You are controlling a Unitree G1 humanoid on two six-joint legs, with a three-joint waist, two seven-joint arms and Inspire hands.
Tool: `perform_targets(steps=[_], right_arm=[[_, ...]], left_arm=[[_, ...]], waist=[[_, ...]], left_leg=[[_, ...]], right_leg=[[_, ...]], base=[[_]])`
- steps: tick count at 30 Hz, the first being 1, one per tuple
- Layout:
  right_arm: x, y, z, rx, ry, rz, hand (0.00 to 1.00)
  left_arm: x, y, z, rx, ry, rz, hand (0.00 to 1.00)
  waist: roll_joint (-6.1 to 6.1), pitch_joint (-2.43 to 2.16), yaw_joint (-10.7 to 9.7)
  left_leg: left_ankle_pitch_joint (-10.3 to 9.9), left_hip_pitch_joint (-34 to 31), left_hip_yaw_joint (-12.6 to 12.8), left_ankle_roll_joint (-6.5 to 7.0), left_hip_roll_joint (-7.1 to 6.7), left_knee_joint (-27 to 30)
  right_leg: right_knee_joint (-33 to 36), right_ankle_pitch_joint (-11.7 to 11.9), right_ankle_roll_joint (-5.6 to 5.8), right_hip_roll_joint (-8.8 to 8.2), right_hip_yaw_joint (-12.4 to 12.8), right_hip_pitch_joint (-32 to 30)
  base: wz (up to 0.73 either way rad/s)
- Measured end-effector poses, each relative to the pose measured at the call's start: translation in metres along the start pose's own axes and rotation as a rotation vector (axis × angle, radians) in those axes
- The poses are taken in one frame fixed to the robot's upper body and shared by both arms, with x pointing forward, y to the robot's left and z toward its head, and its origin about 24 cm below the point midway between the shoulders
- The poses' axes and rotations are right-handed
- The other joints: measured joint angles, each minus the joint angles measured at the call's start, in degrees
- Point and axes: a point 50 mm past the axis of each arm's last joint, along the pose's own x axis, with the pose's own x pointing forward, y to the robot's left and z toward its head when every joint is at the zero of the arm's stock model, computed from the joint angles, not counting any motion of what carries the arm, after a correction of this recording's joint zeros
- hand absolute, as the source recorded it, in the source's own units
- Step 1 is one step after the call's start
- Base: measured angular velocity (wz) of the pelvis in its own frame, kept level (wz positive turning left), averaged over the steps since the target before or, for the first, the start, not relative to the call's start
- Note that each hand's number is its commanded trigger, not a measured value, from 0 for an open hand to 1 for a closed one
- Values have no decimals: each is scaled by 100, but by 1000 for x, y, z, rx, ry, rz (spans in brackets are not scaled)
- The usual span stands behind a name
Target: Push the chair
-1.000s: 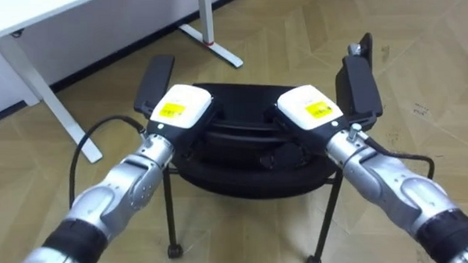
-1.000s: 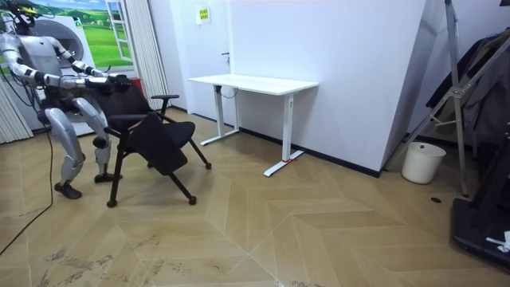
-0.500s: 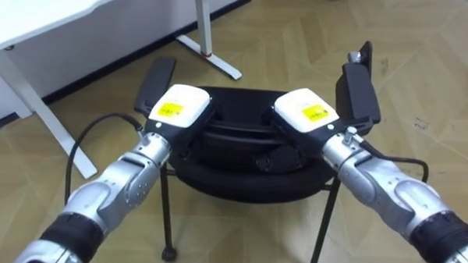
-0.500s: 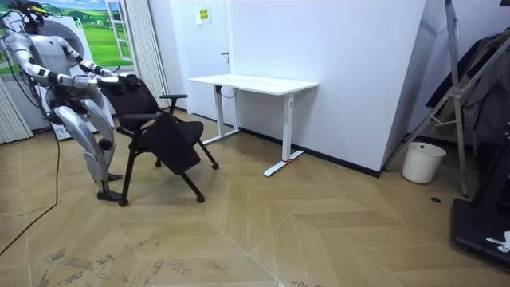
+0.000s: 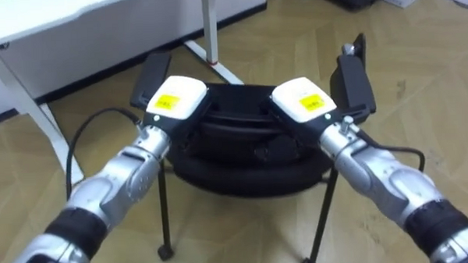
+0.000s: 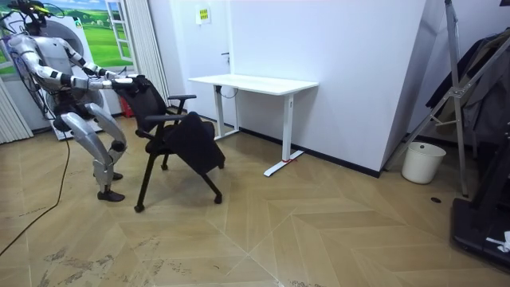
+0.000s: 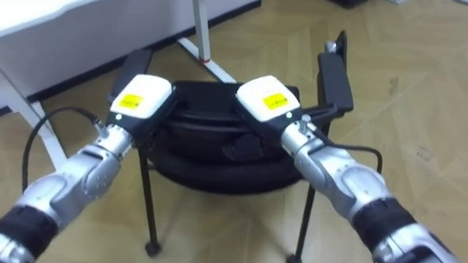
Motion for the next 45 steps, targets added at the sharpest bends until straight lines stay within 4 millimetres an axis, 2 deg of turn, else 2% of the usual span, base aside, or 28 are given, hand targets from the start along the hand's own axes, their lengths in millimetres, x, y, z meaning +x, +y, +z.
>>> perform_targets(steps=[1, 2, 3, 5, 6, 8, 9, 10, 11, 12, 13, 14, 18, 20, 24, 25, 29, 31, 34, 35, 37, 39, 40, 41, 42, 43, 44, 45], right_arm=[[0, -1, 0, -2, -1, -4, 100], [1, -3, -1, -8, -2, -8, 100], [2, -5, -1, -11, -2, -11, 100], [3, -9, -3, -17, -1, -17, 100], [3, -10, -4, -20, 1, -19, 100], [2, -10, -6, -18, 5, -17, 100], [2, -10, -6, -19, 6, -17, 100], [2, -10, -6, -19, 5, -17, 100], [2, -9, -5, -15, 6, -18, 100], [2, -9, -5, -15, 8, -18, 100], [2, -11, -5, -19, 4, -26, 100], [3, -13, -4, -22, 3, -34, 100], [4, -18, -4, -37, 7, -52, 100], [6, -20, -4, -47, 7, -56, 100], [6, -20, -4, -46, 7, -55, 100], [6, -20, -4, -46, 7, -55, 100], [9, -26, -4, -54, 3, -69, 100], [11, -30, -3, -57, 0, -77, 100], [13, -31, -2, -37, 0, -88, 100], [13, -33, -2, -32, 0, -93, 100], [13, -35, -2, -30, -1, -100, 100], [17, -36, 0, -26, -2, -104, 100], [19, -34, 4, -18, -4, -103, 100], [17, -37, 0, -34, -7, -101, 100], [18, -38, 1, -40, -15, -101, 100], [23, -37, 9, -23, -21, -101, 100], [27, -39, 11, -22, -22, -103, 100], [30, -44, 11, -28, -25, -107, 100]], left_arm=[[-2, -2, 0, -2, 3, 0, 100], [-1, -1, 0, -2, 2, 6, 100], [0, 0, 0, 0, 3, 10, 100], [2, 3, 1, 2, 5, 26, 100], [3, 3, 2, 1, 5, 33, 100], [5, 1, 5, 0, 10, 37, 100], [5, 1, 6, 0, 10, 39, 100], [5, 1, 6, 1, 9, 42, 100], [5, 1, 6, 5, 11, 44, 100], [5, 1, 6, 6, 11, 47, 100], [6, 3, 6, 9, 8, 54, 100], [8, 6, 7, 14, 3, 62, 100], [8, 11, 7, 25, 13, 90, 100], [8, 13, 7, 21, 19, 98, 100], [7, 11, 8, 18, 27, 98, 100], [7, 11, 8, 17, 29, 98, 100], [9, 17, 8, 22, 38, 125, 100], [9, 20, 8, 28, 40, 139, 100], [9, 24, 8, 46, 33, 157, 100], [10, 26, 9, 56, 32, 168, 100], [9, 29, 8, 69, 33, 181, 100], [9, 31, 5, 74, 42, 188, 100], [8, 30, 5, 70, 47, 185, 100], [8, 30, 6, 62, 48, 191, 100], [7, 29, 7, 59, 49, 193, 100], [1, 30, 1, 76, 58, 193, 100], [0, 33, -1, 84, 69, 208, 100], [1, 35, -1, 87, 74, 222, 100]], waist=[[-17, 11, 1], [-23, 14, -16], [-36, 22, -28], [-40, 31, -38], [-41, 30, -36], [-38, 31, -25], [-37, 31, -25], [-23, 24, -24], [-13, 20, -23], [11, 3, -27], [7, -1, -46], [-19, -5, -47], [-87, -15, 30], [-137, -6, 107], [-208, -18, 301], [-283, -1, 309], [-332, -4, 415], [-409, -9, 536], [-561, -22, 782], [-638, -7, 810], [-729, -31, 869], [-811, 7, 1012], [-823, 68, 1140], [-754, 11, 1189], [-644, 8, 1263], [-674, 1, 1389], [-795, -3, 1448], [-788, 40, 1468]], left_leg=[[40, -7, 3, -35, 3, -31], [-20, -47, -3, -12, -8, -82], [-51, -91, -11, 9, -18, -126], [-240, -298, 112, -29, -34, -448], [-328, -401, 271, -31, -54, -865], [-318, -510, 489, -39, -253, -1970], [-302, -510, 576, -40, -305, -2275], [-239, -504, 712, -68, -378, -2842], [43, -497, 710, 62, -457, -3097], [146, -485, 700, 95, -516, -3156], [327, -484, 697, 141, -550, -3255], [418, -484, 698, 180, -630, -3335], [419, -496, 728, 180, -717, -3384], [382, -457, 967, 221, -725, -3348], [237, -314, 1145, 280, -765, -3336], [197, -288, 1160, 307, -824, -3328], [51, -299, 1341, 386, -850, -3256], [13, -303, 1337, 389, -907, -3269], [-89, -341, 1337, 401, -970, -3189], [-96, -372, 1337, 408, -1018, -3145], [-110, -383, 1337, 429, -1091, -3127], [-137, -416, 1327, 470, -1089, -2811], [-280, -611, 1324, 534, -1177, -2573], [-157, -810, 1339, 520, -1342, -2908], [113, -828, 1321, 553, -1346, -3105], [-60, -778, 1341, 820, -1348, -2953], [-78, -814, 1259, 850, -1441, -2856], [-95, -815, 1249, 874, -1454, -2814]], right_leg=[[-9, -43, -26, -15, -33, 42], [-11, -91, -68, -73, -150, 79], [-14, -105, -65, -80, -154, 79], [-71, -121, -88, -94, -223, 77], [-154, -120, -85, -95, -259, 99], [-339, -112, -27, -103, -303, 196], [-378, -113, -8, -106, -319, 222], [-455, -110, 22, -114, -408, 298], [-536, -105, 35, -120, -497, 394], [-568, -107, 47, -122, -534, 428], [-625, -109, 73, -133, -596, 469], [-642, -120, 105, -182, -630, 473], [-740, -165, 183, -235, -623, 495], [-770, -226, 244, -308, -627, 568], [-836, -336, 317, -389, -687, 765], [-835, -395, 352, -447, -785, 858], [-944, -480, 447, -496, -1052, 1055], [-953, -505, 493, -520, -1067, 1088], [-875, -506, 504, -554, -1003, 1106], [-807, -507, 506, -573, -903, 1105], [-748, -509, 509, -580, -746, 1115], [-739, -494, 531, -576, -650, 1238], [-720, -502, 552, -561, -510, 1332], [-660, -512, 573, -481, -474, 1410], [-552, -533, 630, -437, -500, 1453], [-403, -607, 781, -486, -565, 1545], [-349, -554, 840, -533, -645, 1571], [-302, -480, 880, -537, -647, 1570]], base=[[17], [20], [17], [10], [14], [8], [3], [6], [8], [16], [25], [27], [7], [6], [8], [36], [31], [17], [23], [49], [51], [30], [31], [23], [0], [3], [18], [50]])
